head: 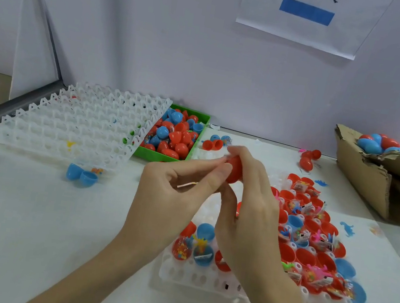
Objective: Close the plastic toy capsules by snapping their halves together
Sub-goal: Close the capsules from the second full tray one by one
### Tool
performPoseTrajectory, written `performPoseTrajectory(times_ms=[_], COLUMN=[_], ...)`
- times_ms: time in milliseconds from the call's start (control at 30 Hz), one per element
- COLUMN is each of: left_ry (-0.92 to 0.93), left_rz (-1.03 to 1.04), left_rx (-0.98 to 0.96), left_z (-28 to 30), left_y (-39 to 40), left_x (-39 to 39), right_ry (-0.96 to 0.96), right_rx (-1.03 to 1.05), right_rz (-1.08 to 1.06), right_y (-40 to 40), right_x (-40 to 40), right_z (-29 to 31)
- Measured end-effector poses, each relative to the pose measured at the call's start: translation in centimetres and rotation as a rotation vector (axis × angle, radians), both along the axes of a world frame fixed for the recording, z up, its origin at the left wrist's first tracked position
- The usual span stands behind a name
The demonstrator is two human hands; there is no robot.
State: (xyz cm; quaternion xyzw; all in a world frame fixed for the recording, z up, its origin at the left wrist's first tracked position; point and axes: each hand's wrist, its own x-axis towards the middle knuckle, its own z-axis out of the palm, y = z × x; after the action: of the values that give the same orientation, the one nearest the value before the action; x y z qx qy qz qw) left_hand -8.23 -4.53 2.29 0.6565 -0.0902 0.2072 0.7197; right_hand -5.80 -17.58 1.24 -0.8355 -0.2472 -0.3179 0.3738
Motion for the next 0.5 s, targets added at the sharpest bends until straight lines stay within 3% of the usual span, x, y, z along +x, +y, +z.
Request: performPoseTrajectory(times_ms=[267, 500], left_ry=[0.170, -0.105], left_rz=[-0.315, -0.096], left_rx=[-0.323, -0.043], left_z=[0.3, 0.5], left_y=[0.8, 0.6], left_x=[0.7, 0.3], right_ry=[0.353, 0.465], right_rx=[0.459, 0.614], right_rz=[0.501, 0.686], right_y=[0.0, 0.2], right_x=[-0.8, -0.9], right_z=[1.3, 1.6])
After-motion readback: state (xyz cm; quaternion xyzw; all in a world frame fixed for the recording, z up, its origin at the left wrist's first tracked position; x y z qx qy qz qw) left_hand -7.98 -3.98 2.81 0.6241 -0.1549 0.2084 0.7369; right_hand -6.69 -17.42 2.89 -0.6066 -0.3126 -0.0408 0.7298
